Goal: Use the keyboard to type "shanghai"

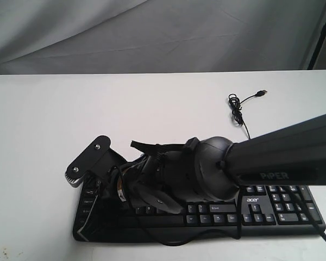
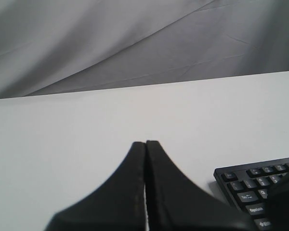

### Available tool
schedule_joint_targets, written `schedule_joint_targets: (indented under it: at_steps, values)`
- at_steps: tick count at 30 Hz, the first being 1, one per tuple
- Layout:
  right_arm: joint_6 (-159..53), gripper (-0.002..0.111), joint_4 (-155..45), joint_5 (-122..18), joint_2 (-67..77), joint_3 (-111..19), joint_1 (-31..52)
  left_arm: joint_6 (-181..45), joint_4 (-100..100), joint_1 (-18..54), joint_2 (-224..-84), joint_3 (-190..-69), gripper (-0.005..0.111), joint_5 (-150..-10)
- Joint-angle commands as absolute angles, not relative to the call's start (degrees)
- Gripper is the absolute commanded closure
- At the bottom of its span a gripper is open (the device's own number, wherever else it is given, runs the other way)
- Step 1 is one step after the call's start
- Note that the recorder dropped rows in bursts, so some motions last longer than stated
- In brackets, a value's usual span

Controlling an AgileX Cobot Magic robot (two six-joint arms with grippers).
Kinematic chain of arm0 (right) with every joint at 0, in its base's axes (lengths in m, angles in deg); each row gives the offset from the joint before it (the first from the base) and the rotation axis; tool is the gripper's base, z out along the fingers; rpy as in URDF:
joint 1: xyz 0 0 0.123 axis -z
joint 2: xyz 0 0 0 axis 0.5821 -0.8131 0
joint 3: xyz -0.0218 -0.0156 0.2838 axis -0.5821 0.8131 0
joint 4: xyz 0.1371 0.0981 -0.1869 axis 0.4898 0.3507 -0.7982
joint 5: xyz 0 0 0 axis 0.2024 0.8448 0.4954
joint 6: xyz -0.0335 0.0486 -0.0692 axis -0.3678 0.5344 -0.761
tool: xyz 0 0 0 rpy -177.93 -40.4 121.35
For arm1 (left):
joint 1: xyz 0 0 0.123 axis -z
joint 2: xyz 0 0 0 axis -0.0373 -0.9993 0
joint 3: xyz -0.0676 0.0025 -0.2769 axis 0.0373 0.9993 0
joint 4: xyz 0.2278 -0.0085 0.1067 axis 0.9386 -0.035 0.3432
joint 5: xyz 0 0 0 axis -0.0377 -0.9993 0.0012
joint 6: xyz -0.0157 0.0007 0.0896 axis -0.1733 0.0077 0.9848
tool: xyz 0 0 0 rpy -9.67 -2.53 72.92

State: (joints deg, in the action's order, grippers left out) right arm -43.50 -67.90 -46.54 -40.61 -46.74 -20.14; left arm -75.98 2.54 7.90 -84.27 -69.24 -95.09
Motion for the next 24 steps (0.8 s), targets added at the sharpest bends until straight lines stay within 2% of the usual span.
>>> schedule_joint_targets:
  at_steps: [1,11,17,24]
  values:
    - [-44.14,0.108,-67.79,-46.75,-40.90,-46.95,-19.77,-76.14,2.81,8.10,-84.07,-68.99,0.107,-94.76]
    - [-44.27,0.108,-68.45,-47.10,-37.98,-46.95,-19.77,-76.14,2.81,8.10,-84.07,-68.99,0.107,-94.76]
    - [-44.39,0.108,-70.03,-42.19,-34.00,-46.59,-19.65,-76.14,2.81,8.10,-84.07,-68.99,0.107,-94.76]
    - [-44.16,0.108,-68.49,-47.42,-29.47,-37.38,-14.97,-76.14,2.81,8.10,-84.07,-68.99,0.107,-94.76]
